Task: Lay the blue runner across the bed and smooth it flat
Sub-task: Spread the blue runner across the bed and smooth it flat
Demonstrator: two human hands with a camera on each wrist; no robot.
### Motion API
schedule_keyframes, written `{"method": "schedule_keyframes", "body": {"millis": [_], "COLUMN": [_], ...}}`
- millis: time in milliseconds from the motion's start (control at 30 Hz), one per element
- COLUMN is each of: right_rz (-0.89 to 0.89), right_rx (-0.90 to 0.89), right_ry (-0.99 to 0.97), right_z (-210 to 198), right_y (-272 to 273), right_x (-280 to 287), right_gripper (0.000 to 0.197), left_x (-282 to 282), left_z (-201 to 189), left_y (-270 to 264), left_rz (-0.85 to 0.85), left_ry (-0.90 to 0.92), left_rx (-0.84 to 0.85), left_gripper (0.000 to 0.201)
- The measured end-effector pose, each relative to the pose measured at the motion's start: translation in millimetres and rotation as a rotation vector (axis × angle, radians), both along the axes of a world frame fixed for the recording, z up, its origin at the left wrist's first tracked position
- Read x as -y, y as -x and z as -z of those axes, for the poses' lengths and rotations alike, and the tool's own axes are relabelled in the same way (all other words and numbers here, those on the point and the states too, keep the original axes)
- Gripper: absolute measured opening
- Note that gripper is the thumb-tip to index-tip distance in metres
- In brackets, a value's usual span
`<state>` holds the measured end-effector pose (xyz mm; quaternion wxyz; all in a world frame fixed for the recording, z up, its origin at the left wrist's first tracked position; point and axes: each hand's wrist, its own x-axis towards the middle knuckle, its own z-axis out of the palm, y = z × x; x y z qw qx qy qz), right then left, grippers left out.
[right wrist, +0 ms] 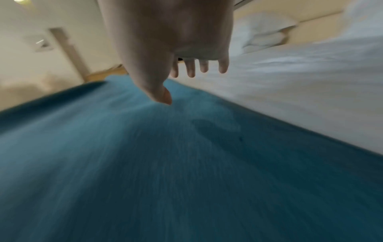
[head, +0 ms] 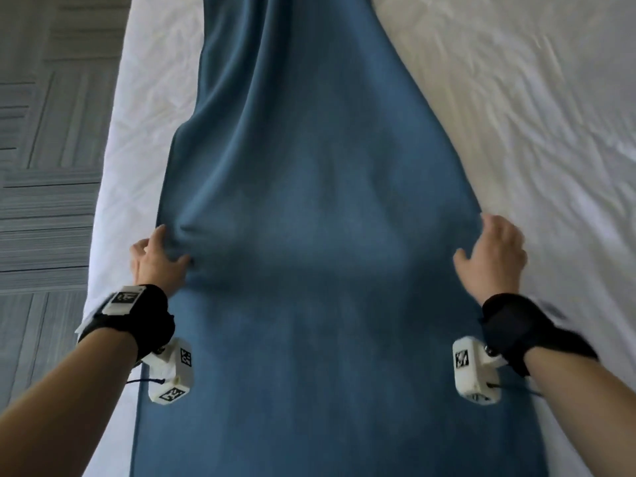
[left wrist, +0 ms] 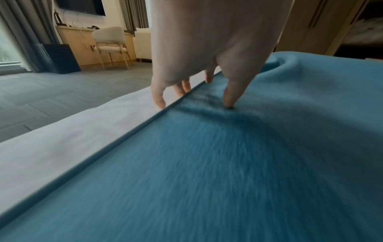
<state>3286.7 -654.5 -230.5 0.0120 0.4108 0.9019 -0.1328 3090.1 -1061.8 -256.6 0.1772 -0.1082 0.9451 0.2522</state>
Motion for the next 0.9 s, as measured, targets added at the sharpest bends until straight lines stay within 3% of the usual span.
{"method": "schedule_keyframes", "body": {"millis": [100, 200, 400, 533, 733, 900], "right_rz": [-0.268, -0.37, -0.426, -0.489, -0.535, -0.46], "right_rx": [0.125, 0.209, 0.235, 0.239, 0.323, 0.371], "right_ry": [-0.024, 0.055, 0.114, 0.121, 0.138, 0.171], "right_z": [10.3, 23.3, 26.9, 23.2, 19.8, 14.7], "right_y": [-36.9, -75.7, -140.3, -182.8, -252.0, -271.3], "right_x": [55.5, 105.9, 169.4, 192.7, 217.3, 236.1], "right_gripper": [0.066, 0.063, 0.059, 0.056, 0.061, 0.058], "left_x": [10.9, 31.5, 73.6, 101.9, 138.5, 156.1], "left_z": [4.7, 8.5, 5.0, 4.4, 0.7, -1.5], "left_y": [-38.0, -70.1, -138.0, -190.4, -241.4, -257.4], "left_rz": [0.017, -0.024, -0.154, -0.057, -0.051, -0.02], "left_ry": [0.029, 0.036, 0.02, 0.072, 0.099, 0.066], "left_rx": [-0.024, -0.027, 0.072, 0.127, 0.081, 0.364], "left_gripper": [0.081, 0.08, 0.048, 0.024, 0.029, 0.024]}}
